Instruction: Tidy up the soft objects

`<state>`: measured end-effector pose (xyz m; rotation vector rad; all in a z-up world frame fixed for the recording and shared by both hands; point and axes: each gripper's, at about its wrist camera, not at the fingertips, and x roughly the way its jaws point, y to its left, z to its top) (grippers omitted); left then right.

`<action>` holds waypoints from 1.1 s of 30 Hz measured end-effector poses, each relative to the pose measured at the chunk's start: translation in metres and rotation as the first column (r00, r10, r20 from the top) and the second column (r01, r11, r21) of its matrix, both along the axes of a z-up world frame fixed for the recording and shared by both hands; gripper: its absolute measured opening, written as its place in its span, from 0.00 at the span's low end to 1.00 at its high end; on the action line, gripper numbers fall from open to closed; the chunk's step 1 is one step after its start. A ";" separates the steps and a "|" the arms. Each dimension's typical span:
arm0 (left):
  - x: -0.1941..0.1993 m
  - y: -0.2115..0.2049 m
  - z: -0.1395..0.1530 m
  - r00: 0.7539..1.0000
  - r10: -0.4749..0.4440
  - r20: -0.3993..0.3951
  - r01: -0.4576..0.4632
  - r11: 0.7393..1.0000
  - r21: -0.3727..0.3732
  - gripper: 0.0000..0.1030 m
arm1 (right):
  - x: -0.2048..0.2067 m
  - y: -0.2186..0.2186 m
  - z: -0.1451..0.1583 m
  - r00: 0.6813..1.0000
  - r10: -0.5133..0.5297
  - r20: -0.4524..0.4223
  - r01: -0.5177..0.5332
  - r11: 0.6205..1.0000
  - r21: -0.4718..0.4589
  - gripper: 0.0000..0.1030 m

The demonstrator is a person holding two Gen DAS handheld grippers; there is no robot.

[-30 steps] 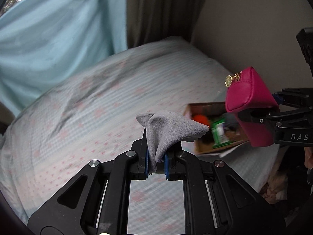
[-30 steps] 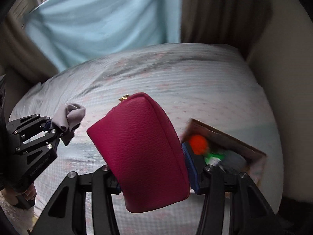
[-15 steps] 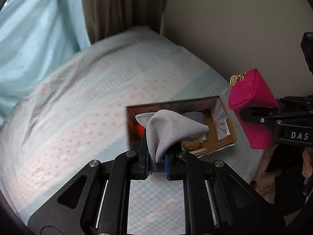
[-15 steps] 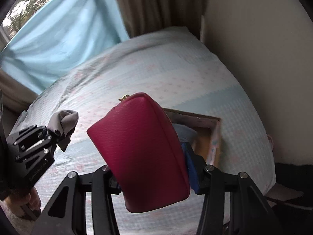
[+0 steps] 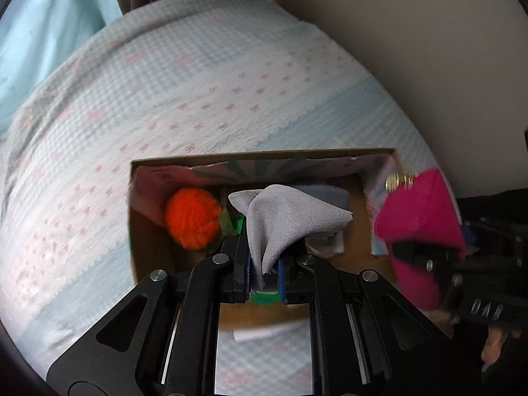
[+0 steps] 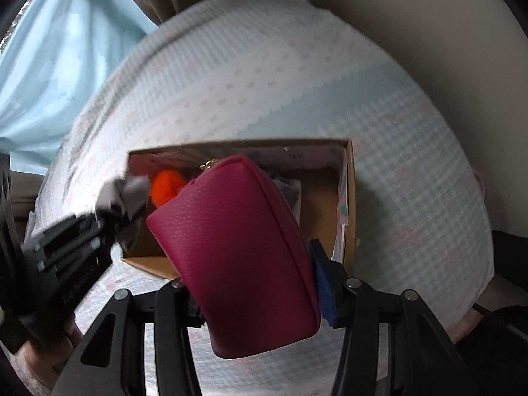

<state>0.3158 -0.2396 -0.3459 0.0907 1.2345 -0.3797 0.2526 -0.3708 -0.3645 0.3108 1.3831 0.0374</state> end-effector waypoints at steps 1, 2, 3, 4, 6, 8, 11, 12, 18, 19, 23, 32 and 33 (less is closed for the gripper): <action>0.005 -0.003 -0.006 1.000 0.000 -0.008 0.000 1.000 0.011 0.09 | 0.002 0.002 -0.006 1.000 0.007 -0.013 -0.007 1.000 -0.003 0.45; 0.010 -0.006 -0.013 1.000 -0.001 -0.020 0.001 1.000 0.017 0.09 | 0.005 0.004 -0.013 0.999 0.021 -0.024 -0.022 1.000 -0.015 0.45; 0.013 -0.005 -0.017 1.000 -0.003 -0.025 0.003 1.000 0.018 0.09 | 0.006 0.004 -0.017 0.999 0.034 -0.025 -0.035 0.999 -0.026 0.45; 0.017 -0.006 -0.023 0.999 -0.005 -0.031 0.006 1.000 0.027 0.09 | 0.008 0.006 -0.021 0.998 0.050 -0.025 -0.051 0.998 -0.038 0.46; 0.022 -0.007 -0.028 0.999 -0.007 -0.034 0.009 0.999 0.035 0.10 | 0.010 0.011 -0.026 0.997 0.076 -0.024 -0.077 0.995 -0.059 0.47; 0.026 -0.008 -0.028 0.999 -0.018 -0.038 0.019 0.999 0.030 0.26 | 0.012 0.013 -0.033 0.994 0.104 -0.018 -0.105 0.992 -0.070 0.47; 0.030 -0.007 -0.023 1.000 -0.022 0.009 0.022 0.998 0.052 0.99 | 0.009 0.017 -0.035 0.991 0.132 0.006 -0.131 0.990 -0.053 0.66; 0.030 -0.006 -0.020 0.999 -0.029 0.022 0.028 0.998 0.051 1.00 | 0.008 0.017 -0.035 0.990 0.139 0.015 -0.138 0.989 -0.054 0.85; 0.028 0.001 -0.020 0.999 -0.044 0.010 0.043 0.997 0.064 1.00 | -0.001 0.020 -0.028 0.987 0.150 0.058 -0.145 0.986 -0.082 0.98; 0.027 0.003 -0.020 0.999 -0.039 0.007 0.038 0.998 0.058 1.00 | -0.001 0.019 -0.026 0.988 0.143 0.065 -0.138 0.987 -0.082 0.98; 0.019 0.011 -0.009 0.999 -0.028 0.018 0.028 0.998 0.050 1.00 | -0.007 0.020 -0.014 0.987 0.130 0.090 -0.122 0.988 -0.089 0.98; -0.016 0.033 0.046 0.992 -0.029 0.124 0.023 0.999 0.047 1.00 | -0.026 0.027 0.027 0.982 0.101 0.162 -0.089 0.993 -0.079 0.98; -0.020 0.036 0.051 0.991 -0.029 0.134 0.023 0.999 0.048 1.00 | -0.029 0.029 0.032 0.980 0.095 0.175 -0.082 0.994 -0.078 0.98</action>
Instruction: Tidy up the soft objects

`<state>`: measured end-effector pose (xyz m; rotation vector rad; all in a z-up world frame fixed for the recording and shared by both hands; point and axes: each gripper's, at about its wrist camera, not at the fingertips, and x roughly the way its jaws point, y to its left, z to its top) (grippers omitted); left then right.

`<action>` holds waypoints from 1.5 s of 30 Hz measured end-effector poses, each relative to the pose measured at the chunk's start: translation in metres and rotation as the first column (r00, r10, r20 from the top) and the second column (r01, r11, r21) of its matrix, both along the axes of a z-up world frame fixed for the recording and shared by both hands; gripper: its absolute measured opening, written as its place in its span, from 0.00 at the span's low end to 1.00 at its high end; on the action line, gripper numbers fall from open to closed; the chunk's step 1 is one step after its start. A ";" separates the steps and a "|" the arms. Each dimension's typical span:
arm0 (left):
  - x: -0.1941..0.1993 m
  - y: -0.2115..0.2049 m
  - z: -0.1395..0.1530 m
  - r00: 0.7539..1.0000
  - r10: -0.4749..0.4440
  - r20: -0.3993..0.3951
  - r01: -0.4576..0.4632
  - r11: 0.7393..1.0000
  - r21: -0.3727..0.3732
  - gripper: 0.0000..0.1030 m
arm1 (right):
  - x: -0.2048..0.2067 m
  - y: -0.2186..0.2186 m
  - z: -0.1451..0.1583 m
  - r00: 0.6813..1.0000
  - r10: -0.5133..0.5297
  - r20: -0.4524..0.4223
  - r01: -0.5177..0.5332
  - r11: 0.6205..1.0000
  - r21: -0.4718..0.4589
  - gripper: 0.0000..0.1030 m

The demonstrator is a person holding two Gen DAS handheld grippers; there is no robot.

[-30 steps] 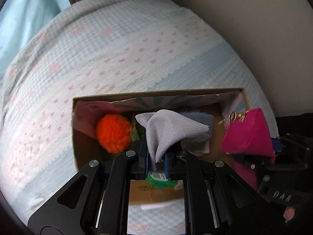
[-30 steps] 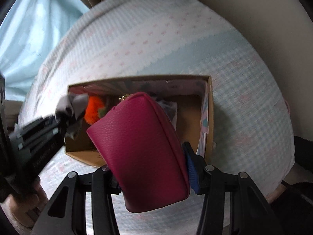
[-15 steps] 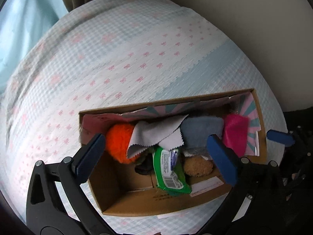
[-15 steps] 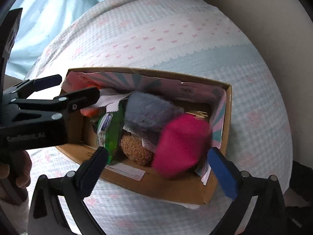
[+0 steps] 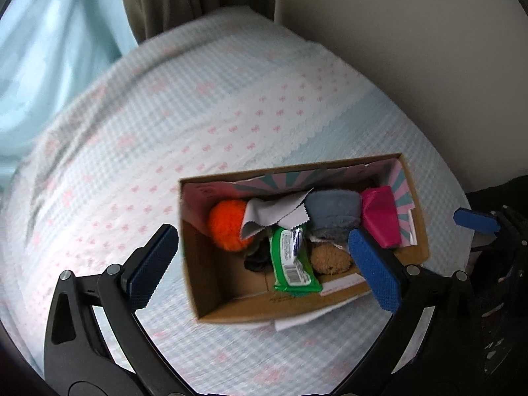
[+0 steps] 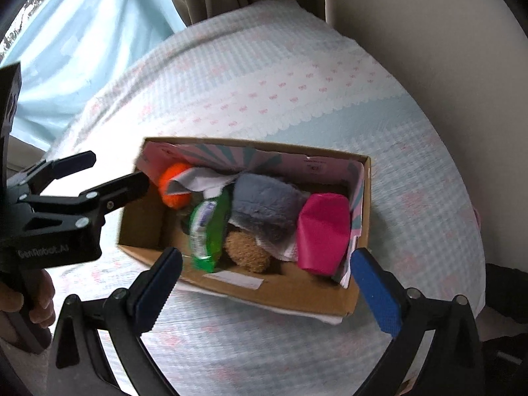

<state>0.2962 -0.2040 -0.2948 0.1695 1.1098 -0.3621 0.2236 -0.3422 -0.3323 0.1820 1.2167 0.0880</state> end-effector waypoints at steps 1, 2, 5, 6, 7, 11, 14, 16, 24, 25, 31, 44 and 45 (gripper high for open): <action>-0.005 0.004 0.008 1.000 0.000 0.013 0.000 1.000 -0.003 1.00 | -0.006 0.002 0.010 1.000 -0.007 0.020 0.007 1.000 -0.002 0.98; -0.013 0.009 0.020 1.000 0.002 0.029 -0.002 1.000 -0.011 1.00 | -0.009 0.005 0.017 0.999 -0.011 0.032 0.011 1.000 -0.005 0.98; -0.032 0.024 0.048 0.998 0.017 0.066 -0.016 1.000 -0.019 1.00 | -0.026 0.014 0.045 0.996 -0.020 0.084 0.021 1.000 -0.007 0.98; -0.038 0.029 0.057 0.997 0.025 0.078 -0.023 0.999 -0.025 1.00 | -0.031 0.017 0.053 0.995 -0.019 0.094 0.019 1.000 -0.007 0.98; -0.043 0.033 0.063 0.996 0.031 0.087 -0.028 0.999 -0.034 1.00 | -0.036 0.020 0.062 0.994 -0.016 0.110 0.017 1.000 -0.007 0.98; -0.076 0.061 0.102 0.987 0.058 0.149 -0.049 0.997 -0.064 1.00 | -0.067 0.039 0.106 0.977 -0.024 0.213 0.037 0.998 -0.054 0.98; -0.106 0.082 0.134 0.973 0.074 0.218 -0.056 0.995 -0.087 1.00 | -0.091 0.056 0.140 0.956 -0.031 0.291 0.056 0.995 -0.080 0.98; -0.128 0.098 0.156 0.960 0.091 0.266 -0.064 0.992 -0.107 1.00 | -0.108 0.070 0.165 0.937 -0.031 0.347 0.071 0.992 -0.104 0.98; -0.205 0.146 0.214 0.895 0.144 0.422 -0.083 0.984 -0.158 1.00 | -0.162 0.101 0.225 0.880 -0.089 0.467 0.148 0.985 -0.091 0.98; -0.211 0.150 0.217 0.892 0.150 0.428 -0.086 0.983 -0.165 1.00 | -0.170 0.105 0.232 0.869 -0.104 0.485 0.163 0.983 -0.081 0.98; -0.249 0.178 0.237 0.861 0.184 0.474 -0.095 0.974 -0.205 1.00 | -0.203 0.124 0.247 0.830 -0.115 0.545 0.187 0.979 -0.077 0.99; -0.290 0.190 0.247 0.807 0.188 0.561 -0.087 0.976 -0.201 1.00 | -0.232 0.148 0.255 0.787 -0.132 0.603 0.236 0.967 -0.096 0.99; -0.289 0.190 0.247 0.807 0.188 0.559 -0.087 0.975 -0.204 1.00 | -0.233 0.149 0.256 0.785 -0.134 0.605 0.241 0.966 -0.099 0.99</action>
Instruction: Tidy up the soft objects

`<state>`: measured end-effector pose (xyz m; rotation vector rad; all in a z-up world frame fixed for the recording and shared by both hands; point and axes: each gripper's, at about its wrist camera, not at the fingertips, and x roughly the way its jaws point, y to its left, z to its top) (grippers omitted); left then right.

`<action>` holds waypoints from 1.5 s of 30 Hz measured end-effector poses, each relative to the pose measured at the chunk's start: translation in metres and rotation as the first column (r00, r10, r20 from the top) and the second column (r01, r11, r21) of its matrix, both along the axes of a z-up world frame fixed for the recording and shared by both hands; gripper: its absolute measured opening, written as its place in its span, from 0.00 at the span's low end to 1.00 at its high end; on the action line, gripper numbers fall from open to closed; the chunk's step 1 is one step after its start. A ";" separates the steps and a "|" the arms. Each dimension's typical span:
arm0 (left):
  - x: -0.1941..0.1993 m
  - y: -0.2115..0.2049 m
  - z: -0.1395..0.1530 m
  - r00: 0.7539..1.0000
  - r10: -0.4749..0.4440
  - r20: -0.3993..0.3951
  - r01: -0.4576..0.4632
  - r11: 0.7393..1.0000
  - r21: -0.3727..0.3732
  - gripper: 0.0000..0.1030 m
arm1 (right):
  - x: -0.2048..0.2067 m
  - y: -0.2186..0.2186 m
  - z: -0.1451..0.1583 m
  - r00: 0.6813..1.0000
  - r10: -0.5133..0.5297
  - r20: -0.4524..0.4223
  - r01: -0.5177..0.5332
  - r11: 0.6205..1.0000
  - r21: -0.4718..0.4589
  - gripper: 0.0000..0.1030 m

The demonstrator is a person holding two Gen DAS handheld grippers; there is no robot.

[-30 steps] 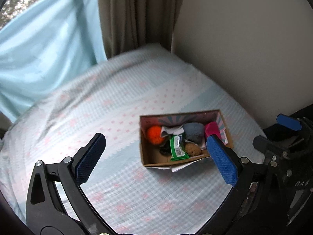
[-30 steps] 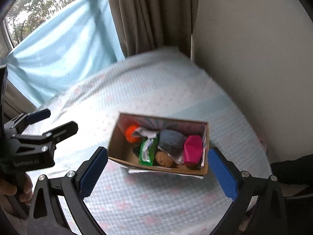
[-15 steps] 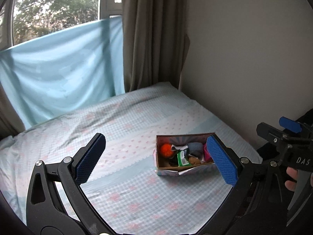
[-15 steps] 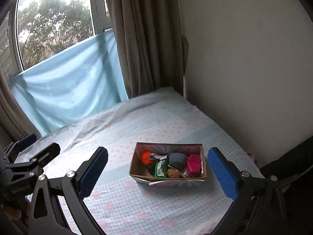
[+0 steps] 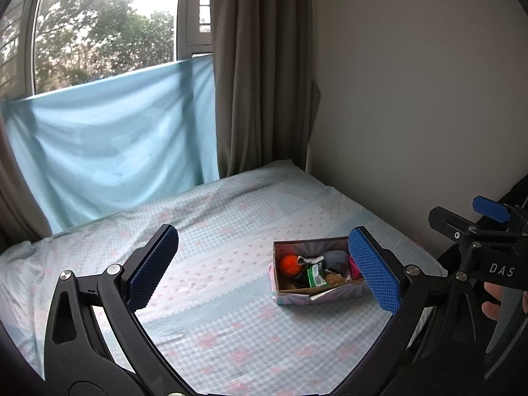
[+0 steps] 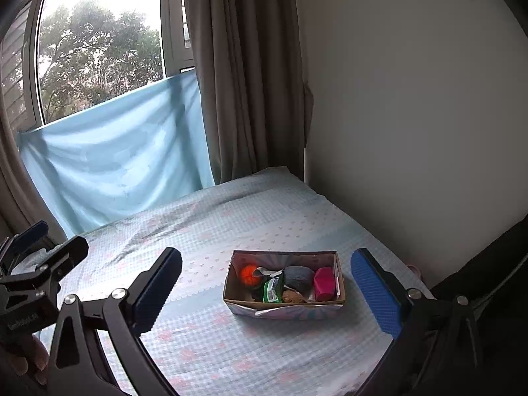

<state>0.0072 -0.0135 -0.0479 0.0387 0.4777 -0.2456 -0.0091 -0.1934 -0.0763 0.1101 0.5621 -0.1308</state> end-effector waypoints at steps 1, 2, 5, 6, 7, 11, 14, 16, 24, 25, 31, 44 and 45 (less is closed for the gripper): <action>0.000 0.001 0.000 1.000 0.000 -0.001 0.000 1.000 -0.001 1.00 | 0.000 0.000 0.000 1.000 -0.005 0.002 0.005 1.000 -0.001 0.99; 0.001 0.001 0.000 1.000 0.001 0.000 -0.001 1.000 -0.001 1.00 | -0.001 0.000 0.001 1.000 -0.008 0.003 0.008 1.000 0.000 0.99; 0.002 0.002 0.001 1.000 -0.001 0.001 0.001 1.000 -0.007 1.00 | -0.003 0.000 0.003 1.000 -0.020 0.009 0.020 1.000 0.003 0.99; 0.001 0.002 0.001 1.000 0.000 0.002 0.000 1.000 -0.009 1.00 | -0.003 -0.001 0.003 1.000 -0.022 0.008 0.022 1.000 0.003 0.99; 0.001 0.002 0.002 1.000 -0.001 0.003 0.001 1.000 -0.012 1.00 | -0.003 0.000 0.003 1.000 -0.025 0.009 0.025 1.000 0.002 0.99; 0.003 -0.001 0.002 1.000 -0.007 0.010 0.007 1.000 -0.009 1.00 | -0.003 -0.001 0.004 0.999 -0.032 0.015 0.032 0.999 -0.002 0.99; 0.005 -0.003 0.001 1.000 -0.007 0.011 0.008 1.000 -0.010 1.00 | -0.002 -0.001 0.005 0.999 -0.038 0.017 0.038 0.999 -0.004 0.99; 0.005 -0.003 0.001 1.000 -0.008 0.011 0.008 1.000 -0.011 1.00 | -0.001 -0.001 0.004 0.999 -0.040 0.017 0.040 0.999 -0.004 0.99; 0.007 -0.005 0.000 1.000 -0.012 0.012 0.012 1.000 -0.013 1.00 | 0.000 0.000 0.003 0.999 -0.044 0.016 0.044 0.999 -0.004 0.99; 0.008 -0.005 0.000 1.000 -0.012 0.012 0.012 1.000 -0.013 1.00 | 0.001 0.000 0.003 0.999 -0.044 0.017 0.044 0.999 -0.004 0.99; 0.008 -0.005 0.000 1.000 -0.011 0.011 0.011 1.000 -0.013 1.00 | 0.001 0.000 0.003 0.999 -0.046 0.015 0.046 0.999 -0.003 0.99; 0.009 -0.007 0.000 1.000 -0.006 0.017 0.006 1.000 -0.014 1.00 | 0.003 -0.002 0.005 0.999 -0.047 0.019 0.047 0.999 -0.001 0.99; 0.010 -0.007 0.000 1.000 -0.007 0.016 0.007 1.000 -0.014 1.00 | 0.003 -0.002 0.005 0.999 -0.047 0.020 0.047 0.999 -0.001 0.99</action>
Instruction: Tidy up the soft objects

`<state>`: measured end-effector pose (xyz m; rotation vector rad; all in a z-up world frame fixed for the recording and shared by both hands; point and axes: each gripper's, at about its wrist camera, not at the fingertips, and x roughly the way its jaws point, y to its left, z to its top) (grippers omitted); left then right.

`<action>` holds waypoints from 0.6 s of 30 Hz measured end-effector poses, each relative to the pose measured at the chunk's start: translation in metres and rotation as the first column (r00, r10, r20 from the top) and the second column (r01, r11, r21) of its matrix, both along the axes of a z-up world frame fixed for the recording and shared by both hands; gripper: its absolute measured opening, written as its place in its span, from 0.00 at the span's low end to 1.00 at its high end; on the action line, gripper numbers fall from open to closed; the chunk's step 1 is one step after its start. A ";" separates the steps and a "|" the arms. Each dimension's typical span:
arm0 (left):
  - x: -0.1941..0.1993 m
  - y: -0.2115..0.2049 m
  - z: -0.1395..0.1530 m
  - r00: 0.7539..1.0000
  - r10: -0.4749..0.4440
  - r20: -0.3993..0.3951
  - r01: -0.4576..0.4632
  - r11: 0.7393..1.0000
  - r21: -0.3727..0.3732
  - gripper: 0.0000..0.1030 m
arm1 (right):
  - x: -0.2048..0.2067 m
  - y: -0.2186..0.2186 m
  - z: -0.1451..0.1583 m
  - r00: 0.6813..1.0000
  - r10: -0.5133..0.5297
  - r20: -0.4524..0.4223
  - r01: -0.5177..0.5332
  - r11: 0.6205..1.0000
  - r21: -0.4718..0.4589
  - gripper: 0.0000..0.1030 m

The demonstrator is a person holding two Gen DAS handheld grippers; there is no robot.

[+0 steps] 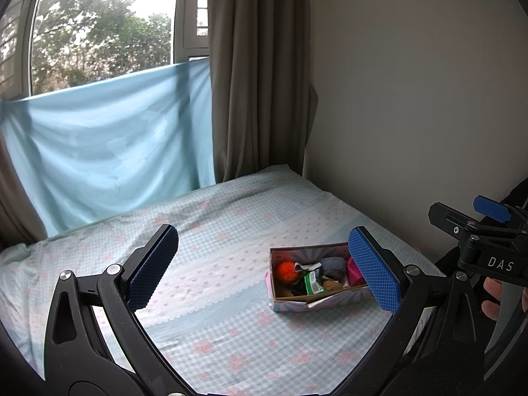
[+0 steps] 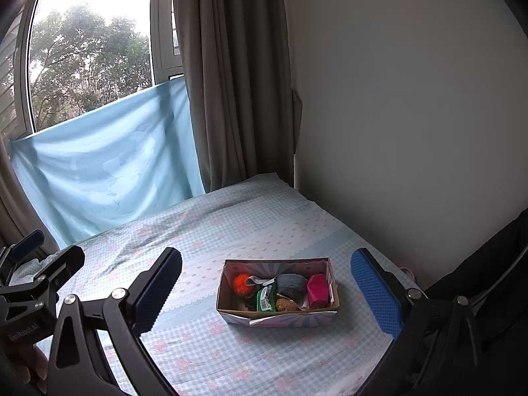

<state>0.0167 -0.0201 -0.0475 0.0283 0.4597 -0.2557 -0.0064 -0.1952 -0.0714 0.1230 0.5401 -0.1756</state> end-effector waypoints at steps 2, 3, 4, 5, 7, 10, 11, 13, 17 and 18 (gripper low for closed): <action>0.001 0.000 0.000 1.000 0.001 -0.001 -0.001 1.000 -0.001 1.00 | 0.000 0.000 0.000 1.000 0.000 0.000 0.000 1.000 0.000 0.99; 0.001 0.000 0.000 1.000 0.001 -0.002 -0.001 1.000 -0.001 1.00 | 0.000 0.000 0.000 1.000 0.000 0.000 0.000 1.000 0.000 0.99; 0.002 0.000 0.000 1.000 0.002 -0.002 -0.002 1.000 -0.001 1.00 | 0.000 0.000 0.000 1.000 -0.001 -0.001 0.001 1.000 0.002 0.99; 0.002 0.000 0.000 1.000 0.002 -0.002 -0.002 1.000 -0.001 1.00 | 0.001 -0.001 0.000 1.000 0.000 -0.001 0.000 1.000 0.003 0.99; 0.002 0.001 0.000 1.000 0.003 0.000 -0.003 1.000 0.001 1.00 | 0.001 -0.002 0.000 1.000 -0.001 0.001 0.000 1.000 0.004 0.99; 0.002 0.001 0.000 1.000 0.003 0.005 -0.003 1.000 0.002 1.00 | 0.000 -0.004 0.000 1.000 -0.002 0.004 0.002 1.000 0.007 0.99; 0.003 0.001 0.000 1.000 0.004 0.005 -0.004 1.000 0.003 1.00 | -0.001 -0.004 0.000 1.000 -0.003 0.005 0.003 1.000 0.008 0.99; 0.003 0.001 0.000 1.000 0.007 0.006 -0.007 1.000 0.005 1.00 | 0.000 -0.004 0.001 1.000 -0.002 0.005 0.002 1.000 0.011 0.99; 0.002 0.001 0.001 1.000 0.019 0.024 -0.019 1.000 0.002 1.00 | 0.001 -0.006 0.001 1.000 -0.001 0.009 0.001 1.000 0.013 0.99; 0.001 0.001 0.001 0.999 0.022 0.033 -0.022 1.000 0.003 1.00 | 0.001 -0.007 0.001 1.000 -0.001 0.010 0.001 1.000 0.014 0.99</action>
